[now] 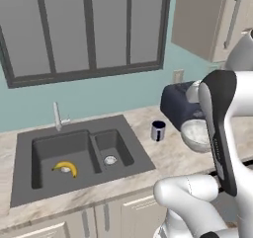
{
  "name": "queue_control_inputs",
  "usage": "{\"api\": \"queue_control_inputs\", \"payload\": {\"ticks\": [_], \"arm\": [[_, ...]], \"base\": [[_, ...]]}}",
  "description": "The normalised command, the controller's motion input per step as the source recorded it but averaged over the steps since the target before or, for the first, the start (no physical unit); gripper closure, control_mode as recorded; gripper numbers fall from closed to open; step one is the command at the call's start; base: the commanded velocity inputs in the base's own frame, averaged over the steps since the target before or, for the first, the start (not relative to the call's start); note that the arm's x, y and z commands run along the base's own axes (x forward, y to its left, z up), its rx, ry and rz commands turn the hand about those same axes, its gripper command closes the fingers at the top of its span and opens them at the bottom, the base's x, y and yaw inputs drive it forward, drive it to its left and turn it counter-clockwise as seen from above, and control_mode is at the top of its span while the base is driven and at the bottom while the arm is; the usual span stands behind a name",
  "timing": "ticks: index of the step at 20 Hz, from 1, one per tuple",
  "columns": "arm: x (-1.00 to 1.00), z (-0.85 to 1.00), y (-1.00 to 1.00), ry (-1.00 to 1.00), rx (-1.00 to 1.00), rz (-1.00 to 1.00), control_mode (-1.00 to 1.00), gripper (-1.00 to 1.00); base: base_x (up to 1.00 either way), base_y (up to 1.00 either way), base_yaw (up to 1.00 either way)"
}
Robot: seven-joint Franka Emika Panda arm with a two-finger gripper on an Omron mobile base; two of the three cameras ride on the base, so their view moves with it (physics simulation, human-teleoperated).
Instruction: Clear the mugs and bowl far away from the sink.
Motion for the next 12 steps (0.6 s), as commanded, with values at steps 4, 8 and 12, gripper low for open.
{"api": "queue_control_inputs", "payload": {"ticks": [4, 8, 12], "arm": [[0.14, -0.22, 0.29, 0.00, -0.04, 0.06, -1.00, -1.00], [0.25, -0.31, 0.36, 0.00, -0.05, 0.00, -1.00, -1.00], [0.28, -0.44, 0.23, 0.00, 0.00, 0.00, -1.00, -1.00]], "base": [[0.05, 0.00, 0.08], [0.00, 0.00, 0.00], [0.00, 0.00, 0.00]]}}
